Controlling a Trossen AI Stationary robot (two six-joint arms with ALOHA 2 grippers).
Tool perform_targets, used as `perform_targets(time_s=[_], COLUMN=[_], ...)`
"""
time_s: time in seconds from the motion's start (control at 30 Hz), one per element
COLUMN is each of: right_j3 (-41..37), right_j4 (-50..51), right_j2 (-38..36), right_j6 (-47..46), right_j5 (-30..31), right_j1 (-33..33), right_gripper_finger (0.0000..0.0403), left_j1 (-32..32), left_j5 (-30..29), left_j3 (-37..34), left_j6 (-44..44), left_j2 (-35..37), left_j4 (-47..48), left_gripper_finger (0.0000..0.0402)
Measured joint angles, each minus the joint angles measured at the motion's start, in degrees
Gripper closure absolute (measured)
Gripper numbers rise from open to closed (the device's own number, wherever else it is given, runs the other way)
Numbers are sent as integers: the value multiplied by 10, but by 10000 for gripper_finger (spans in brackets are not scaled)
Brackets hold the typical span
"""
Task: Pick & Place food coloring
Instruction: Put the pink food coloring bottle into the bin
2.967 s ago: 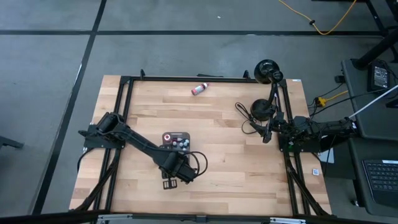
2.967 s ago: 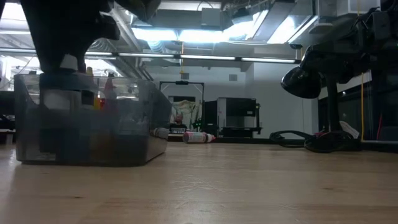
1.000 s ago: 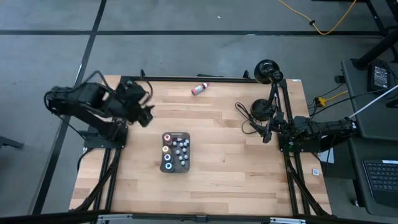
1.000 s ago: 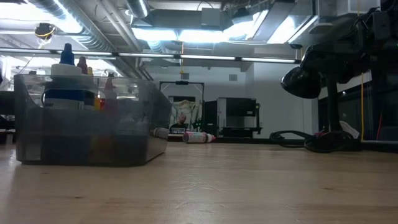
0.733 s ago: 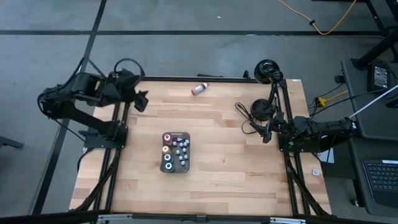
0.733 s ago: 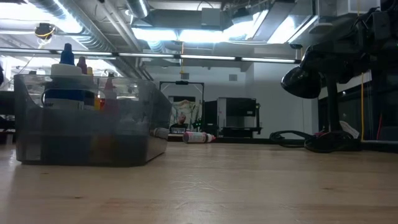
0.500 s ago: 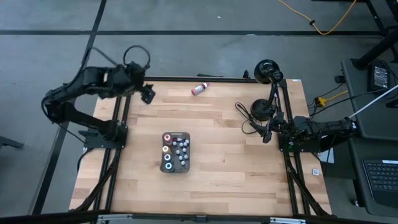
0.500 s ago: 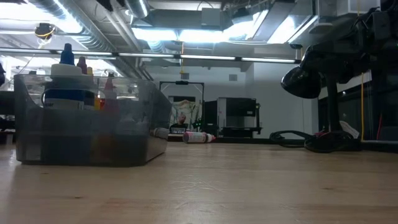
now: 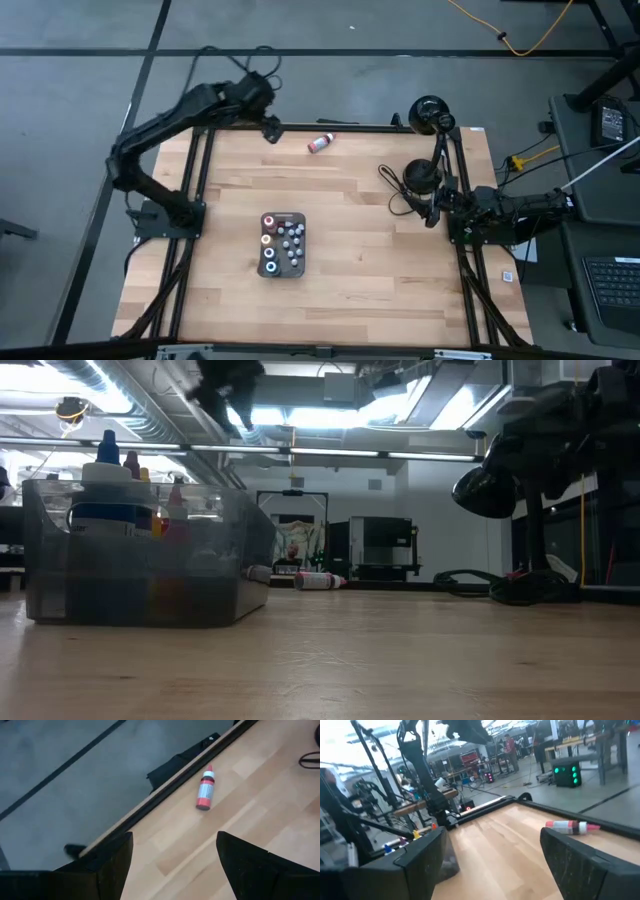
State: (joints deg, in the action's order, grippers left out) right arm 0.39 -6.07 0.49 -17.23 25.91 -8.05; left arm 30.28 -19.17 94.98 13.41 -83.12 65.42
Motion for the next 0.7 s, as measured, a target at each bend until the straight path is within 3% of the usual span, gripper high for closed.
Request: perform_targets(time_s=[0.4,0.7], right_j3=[0,0], right_j4=[-2,0], right_j2=[0,0], right_j6=[-201,-185], right_j5=[-9,-1], right_j1=[0,0], right_gripper_finger=[80,80], left_j1=[57,69], left_j5=[97,106], left_j3=[0,0], left_j6=[-60,-78], left_j2=[-147,-227], left_j4=[-90,-152], left_gripper_finger=[121,121])
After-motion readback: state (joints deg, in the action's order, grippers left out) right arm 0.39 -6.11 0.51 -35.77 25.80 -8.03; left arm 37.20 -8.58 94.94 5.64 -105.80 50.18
